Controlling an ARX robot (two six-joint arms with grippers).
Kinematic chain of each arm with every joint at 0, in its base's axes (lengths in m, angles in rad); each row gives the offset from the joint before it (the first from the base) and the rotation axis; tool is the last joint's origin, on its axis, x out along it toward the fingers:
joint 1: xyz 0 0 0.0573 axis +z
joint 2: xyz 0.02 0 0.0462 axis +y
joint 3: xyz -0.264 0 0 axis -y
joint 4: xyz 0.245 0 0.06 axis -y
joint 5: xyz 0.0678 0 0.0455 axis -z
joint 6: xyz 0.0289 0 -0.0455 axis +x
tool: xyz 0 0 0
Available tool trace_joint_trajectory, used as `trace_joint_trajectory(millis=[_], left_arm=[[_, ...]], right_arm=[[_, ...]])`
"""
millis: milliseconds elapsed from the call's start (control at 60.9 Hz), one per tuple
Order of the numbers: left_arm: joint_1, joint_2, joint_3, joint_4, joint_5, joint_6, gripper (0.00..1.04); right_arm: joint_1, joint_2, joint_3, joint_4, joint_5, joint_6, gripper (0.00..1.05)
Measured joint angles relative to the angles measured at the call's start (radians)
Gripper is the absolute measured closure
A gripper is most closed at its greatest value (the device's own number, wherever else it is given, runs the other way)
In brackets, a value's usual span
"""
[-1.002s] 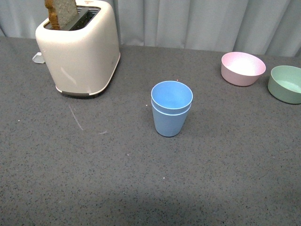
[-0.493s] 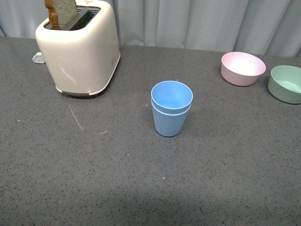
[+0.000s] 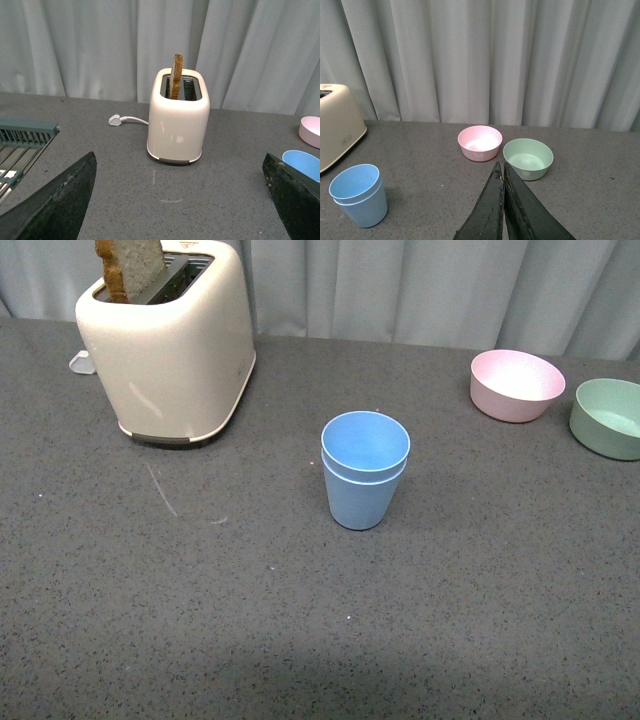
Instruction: Stack blue cups with both arms
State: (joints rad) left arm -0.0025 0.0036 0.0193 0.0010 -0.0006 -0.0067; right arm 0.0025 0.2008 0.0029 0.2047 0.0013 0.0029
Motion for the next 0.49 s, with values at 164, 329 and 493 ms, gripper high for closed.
trace_joint_trajectory(millis=[164, 329, 493], left_arm=[[0.000, 0.000, 0.000, 0.000, 0.000, 0.000, 0.07], [0.000, 0.000, 0.000, 0.000, 0.000, 0.000, 0.07], [0.000, 0.000, 0.000, 0.000, 0.000, 0.000, 0.07]], right_arm=[[0.000, -0.127, 0.001, -0.159, -0.002, 0.000, 1.04], [0.000, -0.196, 0.001, -0.202, -0.003, 0.000, 1.04], [0.000, -0.197, 0.001, -0.203, -0.003, -0.002, 0.83]])
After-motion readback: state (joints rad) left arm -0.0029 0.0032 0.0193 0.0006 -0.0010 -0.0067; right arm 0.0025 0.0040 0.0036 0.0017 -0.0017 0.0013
